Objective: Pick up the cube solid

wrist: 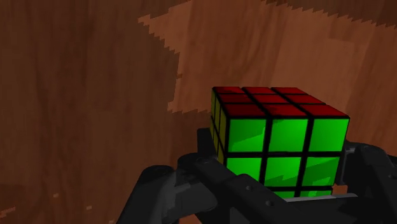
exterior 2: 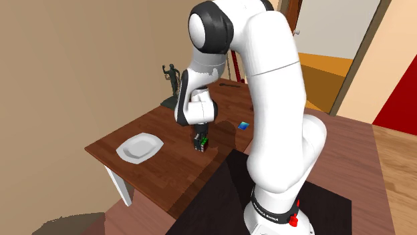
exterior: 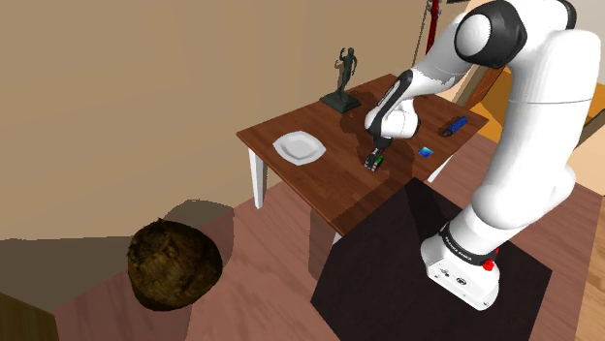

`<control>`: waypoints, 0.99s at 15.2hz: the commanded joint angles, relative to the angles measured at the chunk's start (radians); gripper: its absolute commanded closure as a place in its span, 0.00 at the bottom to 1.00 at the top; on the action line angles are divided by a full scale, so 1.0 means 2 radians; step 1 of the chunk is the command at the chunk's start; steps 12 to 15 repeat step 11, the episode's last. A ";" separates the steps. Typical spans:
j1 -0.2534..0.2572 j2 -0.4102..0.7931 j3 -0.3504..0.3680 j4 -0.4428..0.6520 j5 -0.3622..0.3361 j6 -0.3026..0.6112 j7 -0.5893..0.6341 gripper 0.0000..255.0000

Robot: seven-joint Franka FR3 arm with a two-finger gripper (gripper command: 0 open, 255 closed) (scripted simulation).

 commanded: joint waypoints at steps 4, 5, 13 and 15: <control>0.020 -0.037 -0.024 -0.011 -0.021 -0.027 0.018 1.00; 0.023 -0.045 -0.028 -0.013 -0.026 -0.033 0.021 1.00; 0.037 -0.076 -0.047 -0.020 -0.049 -0.056 0.038 1.00; 0.037 -0.076 -0.047 -0.020 -0.049 -0.056 0.038 1.00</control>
